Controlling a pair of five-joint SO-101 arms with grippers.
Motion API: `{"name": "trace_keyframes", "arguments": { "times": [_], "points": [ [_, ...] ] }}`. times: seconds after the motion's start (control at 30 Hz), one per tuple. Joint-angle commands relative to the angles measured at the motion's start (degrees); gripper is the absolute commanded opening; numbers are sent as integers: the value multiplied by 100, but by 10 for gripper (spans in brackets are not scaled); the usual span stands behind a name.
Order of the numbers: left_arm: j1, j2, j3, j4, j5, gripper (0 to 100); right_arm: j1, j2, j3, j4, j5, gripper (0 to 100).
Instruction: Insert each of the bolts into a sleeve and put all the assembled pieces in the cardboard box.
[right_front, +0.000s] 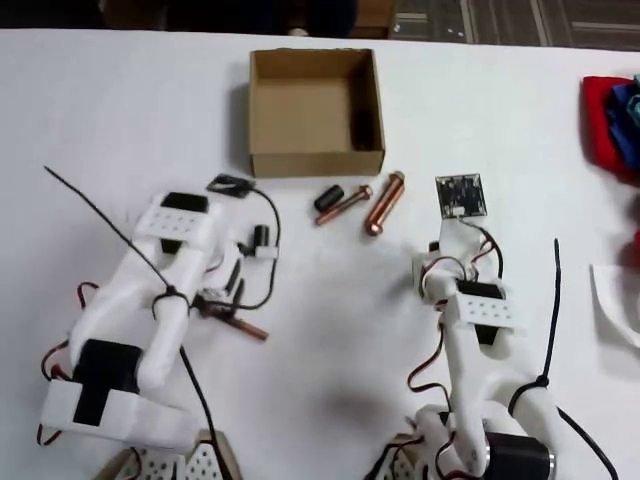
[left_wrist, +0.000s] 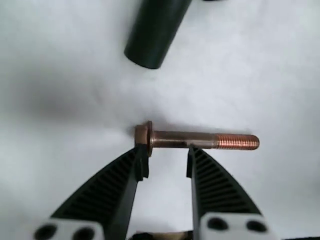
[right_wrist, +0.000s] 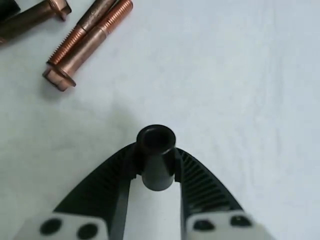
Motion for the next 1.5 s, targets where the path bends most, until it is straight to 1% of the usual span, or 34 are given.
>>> {"name": "trace_keyframes", "arguments": {
  "times": [0.0, 0.1, 0.2, 0.43, 0.57, 0.67, 0.87, 1.17, 1.33, 1.47],
  "points": [
    [53, -255, -602, 721, 132, 143, -75, -198, -26, -84, -9, 20],
    [97, -220, -1051, 1468, 97, 143, -75, -198, -26, -84, -9, 20],
    [193, -211, -1103, 1837, 88, 146, -75, -198, -26, -92, -9, 20],
    [475, -202, -1103, 1890, 97, 146, -75, -198, -26, -92, -9, 20],
    [448, -193, -1015, 1714, 123, 146, -57, -198, -26, -92, -9, 20],
    [466, -193, -576, 1495, 123, 146, -57, -198, -26, -92, -9, 20],
    [448, -202, 57, 475, 132, 146, -66, -198, -26, -92, -9, 20],
    [440, -202, 145, -501, 141, 146, -57, -198, -26, -92, -9, 20],
    [431, -202, 145, -519, 141, 146, -57, -198, -26, -92, -9, 20],
    [378, -246, 92, -123, 123, 146, -66, -198, -26, -92, -9, 20]
  ]
}}
